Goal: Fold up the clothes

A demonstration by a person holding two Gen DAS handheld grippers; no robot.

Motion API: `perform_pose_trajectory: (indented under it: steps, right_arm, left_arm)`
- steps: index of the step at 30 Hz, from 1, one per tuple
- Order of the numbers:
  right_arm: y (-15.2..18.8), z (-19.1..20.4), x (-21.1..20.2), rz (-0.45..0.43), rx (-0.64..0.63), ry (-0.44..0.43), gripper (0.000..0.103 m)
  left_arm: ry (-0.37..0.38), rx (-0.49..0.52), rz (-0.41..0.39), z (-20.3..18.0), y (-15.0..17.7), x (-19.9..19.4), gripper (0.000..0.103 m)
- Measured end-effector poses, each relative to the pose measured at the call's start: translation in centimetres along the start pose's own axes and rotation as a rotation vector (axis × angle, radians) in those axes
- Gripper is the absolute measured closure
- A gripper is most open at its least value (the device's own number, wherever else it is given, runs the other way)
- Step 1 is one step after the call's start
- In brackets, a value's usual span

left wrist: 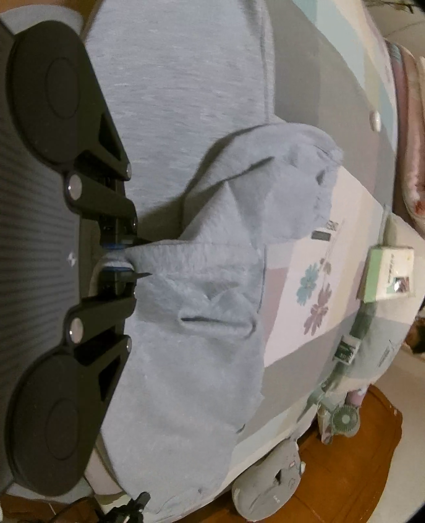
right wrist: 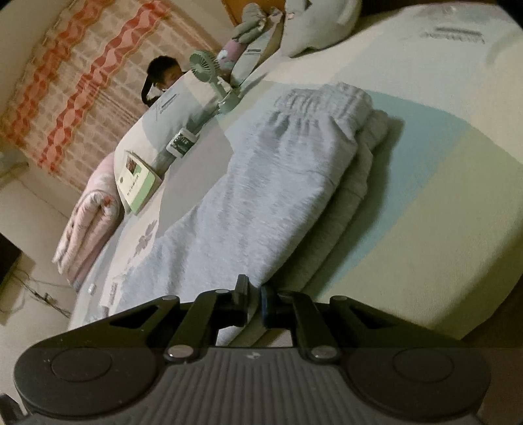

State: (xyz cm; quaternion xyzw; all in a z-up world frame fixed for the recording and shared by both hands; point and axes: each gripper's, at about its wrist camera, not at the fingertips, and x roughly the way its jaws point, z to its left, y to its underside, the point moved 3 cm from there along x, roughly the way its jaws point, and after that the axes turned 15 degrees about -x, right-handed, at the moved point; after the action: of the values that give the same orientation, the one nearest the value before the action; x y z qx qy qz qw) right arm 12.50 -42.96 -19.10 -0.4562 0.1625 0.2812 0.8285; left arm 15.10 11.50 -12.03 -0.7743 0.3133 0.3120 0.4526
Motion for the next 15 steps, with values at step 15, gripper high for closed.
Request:
perform_pose_trajectory:
  steps: [15]
  right_arm:
    - [-2.5,0.8,-6.4,-0.09,-0.249,0.302,0.061]
  left_arm:
    - [-0.137,0.171,0.024,-0.1,-0.6,-5.7,0.059]
